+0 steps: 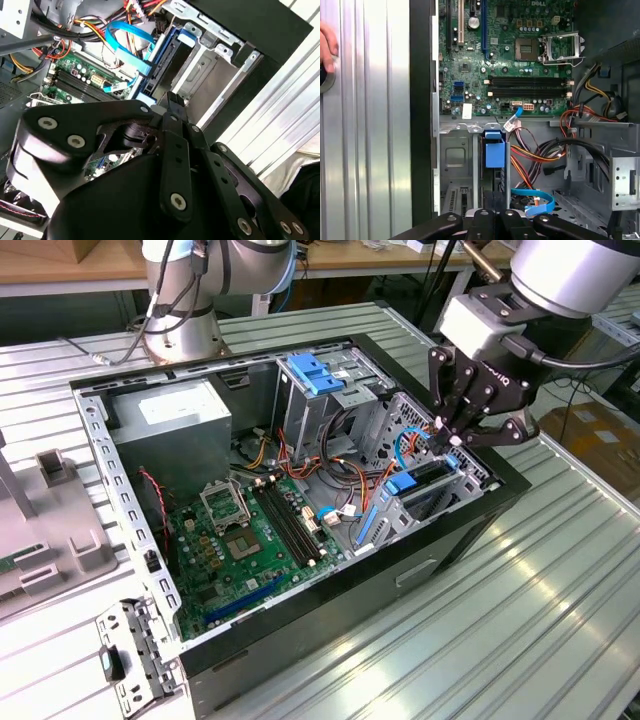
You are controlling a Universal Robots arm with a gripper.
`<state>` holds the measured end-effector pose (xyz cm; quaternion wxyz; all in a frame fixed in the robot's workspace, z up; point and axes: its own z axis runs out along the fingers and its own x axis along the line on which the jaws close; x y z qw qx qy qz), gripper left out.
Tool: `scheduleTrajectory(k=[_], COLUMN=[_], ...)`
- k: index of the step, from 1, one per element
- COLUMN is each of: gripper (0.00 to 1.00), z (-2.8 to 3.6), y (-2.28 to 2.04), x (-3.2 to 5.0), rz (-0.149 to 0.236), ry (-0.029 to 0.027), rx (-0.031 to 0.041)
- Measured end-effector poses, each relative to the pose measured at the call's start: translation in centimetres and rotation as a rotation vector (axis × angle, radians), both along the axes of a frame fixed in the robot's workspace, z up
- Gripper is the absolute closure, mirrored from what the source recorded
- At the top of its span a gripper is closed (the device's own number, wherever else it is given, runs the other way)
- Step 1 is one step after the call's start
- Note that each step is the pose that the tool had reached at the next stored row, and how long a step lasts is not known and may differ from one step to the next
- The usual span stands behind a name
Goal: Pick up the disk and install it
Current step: 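Insert the disk into the insertion slot, then insert the first disk wire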
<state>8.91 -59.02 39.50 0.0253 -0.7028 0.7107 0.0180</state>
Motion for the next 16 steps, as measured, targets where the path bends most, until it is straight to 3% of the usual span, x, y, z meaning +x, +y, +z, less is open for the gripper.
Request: scheduleTrajectory(k=[1,2,16], gripper=[0.89,0.89,0.89], z=[-0.19,-0.21,-0.22], y=[0.00,0.00,0.00], x=[1.31,1.42,1.53], rz=[0.000,0.000,0.000], ry=[0.0000,0.0000,0.0000], rx=[-0.0005,-0.0005,-0.0006])
